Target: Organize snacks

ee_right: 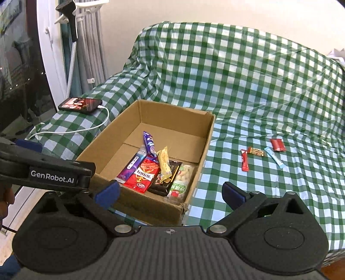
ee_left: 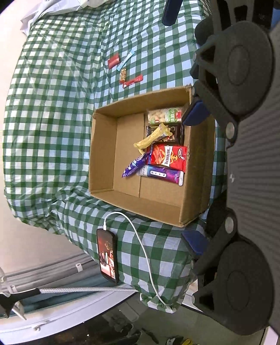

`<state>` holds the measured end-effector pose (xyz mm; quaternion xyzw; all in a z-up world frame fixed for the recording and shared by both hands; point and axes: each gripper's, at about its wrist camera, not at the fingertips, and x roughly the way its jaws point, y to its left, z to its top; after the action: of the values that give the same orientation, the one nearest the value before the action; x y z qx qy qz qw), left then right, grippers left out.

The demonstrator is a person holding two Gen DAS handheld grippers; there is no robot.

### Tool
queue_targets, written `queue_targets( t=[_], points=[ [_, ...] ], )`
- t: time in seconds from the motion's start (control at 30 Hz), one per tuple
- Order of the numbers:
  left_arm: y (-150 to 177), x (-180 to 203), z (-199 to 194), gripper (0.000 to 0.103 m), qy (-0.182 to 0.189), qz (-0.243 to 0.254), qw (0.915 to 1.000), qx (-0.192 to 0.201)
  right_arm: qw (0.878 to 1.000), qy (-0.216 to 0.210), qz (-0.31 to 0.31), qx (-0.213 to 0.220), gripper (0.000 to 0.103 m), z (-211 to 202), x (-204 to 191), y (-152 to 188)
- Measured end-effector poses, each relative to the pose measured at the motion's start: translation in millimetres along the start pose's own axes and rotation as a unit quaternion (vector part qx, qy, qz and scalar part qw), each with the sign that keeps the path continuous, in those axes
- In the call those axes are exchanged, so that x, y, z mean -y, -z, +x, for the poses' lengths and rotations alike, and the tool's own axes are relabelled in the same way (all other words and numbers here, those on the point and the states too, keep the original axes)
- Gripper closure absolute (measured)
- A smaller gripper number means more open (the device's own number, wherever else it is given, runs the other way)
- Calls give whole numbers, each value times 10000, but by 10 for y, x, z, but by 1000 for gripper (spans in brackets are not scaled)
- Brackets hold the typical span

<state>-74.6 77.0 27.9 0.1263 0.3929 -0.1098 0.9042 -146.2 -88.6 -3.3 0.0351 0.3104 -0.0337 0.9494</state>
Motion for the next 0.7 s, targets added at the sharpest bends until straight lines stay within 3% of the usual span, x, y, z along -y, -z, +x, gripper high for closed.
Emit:
queue_targets(
  t=[0.7],
  points=[
    [122,61,-245,0,-21,-3,9999,138,9998,31,13,187,1,-300,37,108]
  ],
)
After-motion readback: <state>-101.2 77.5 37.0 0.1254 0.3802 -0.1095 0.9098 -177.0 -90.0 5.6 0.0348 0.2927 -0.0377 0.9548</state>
